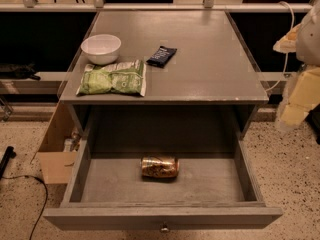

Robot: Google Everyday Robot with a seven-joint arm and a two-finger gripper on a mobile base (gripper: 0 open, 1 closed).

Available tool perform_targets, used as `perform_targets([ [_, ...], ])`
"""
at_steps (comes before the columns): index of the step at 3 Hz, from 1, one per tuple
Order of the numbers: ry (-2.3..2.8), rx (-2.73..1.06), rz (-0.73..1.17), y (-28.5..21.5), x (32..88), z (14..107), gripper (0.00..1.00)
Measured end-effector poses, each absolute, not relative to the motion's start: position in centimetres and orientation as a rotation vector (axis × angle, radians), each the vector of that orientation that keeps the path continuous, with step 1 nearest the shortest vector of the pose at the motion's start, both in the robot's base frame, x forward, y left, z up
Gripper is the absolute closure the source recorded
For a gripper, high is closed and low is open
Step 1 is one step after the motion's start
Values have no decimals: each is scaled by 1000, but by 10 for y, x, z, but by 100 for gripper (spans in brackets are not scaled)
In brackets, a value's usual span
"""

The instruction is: Pick orange can from top drawer and place on counter

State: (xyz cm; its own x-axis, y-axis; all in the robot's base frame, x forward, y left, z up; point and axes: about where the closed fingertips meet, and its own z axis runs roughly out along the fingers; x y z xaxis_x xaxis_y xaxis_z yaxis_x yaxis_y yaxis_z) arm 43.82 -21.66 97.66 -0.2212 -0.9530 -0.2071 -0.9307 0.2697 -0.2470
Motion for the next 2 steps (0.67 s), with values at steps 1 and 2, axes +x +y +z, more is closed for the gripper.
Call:
perform_targets([
  [1,2227,-1721,-87,-215,437,975,0],
  [2,2203,-1703,-17,-209,433,964,0],
])
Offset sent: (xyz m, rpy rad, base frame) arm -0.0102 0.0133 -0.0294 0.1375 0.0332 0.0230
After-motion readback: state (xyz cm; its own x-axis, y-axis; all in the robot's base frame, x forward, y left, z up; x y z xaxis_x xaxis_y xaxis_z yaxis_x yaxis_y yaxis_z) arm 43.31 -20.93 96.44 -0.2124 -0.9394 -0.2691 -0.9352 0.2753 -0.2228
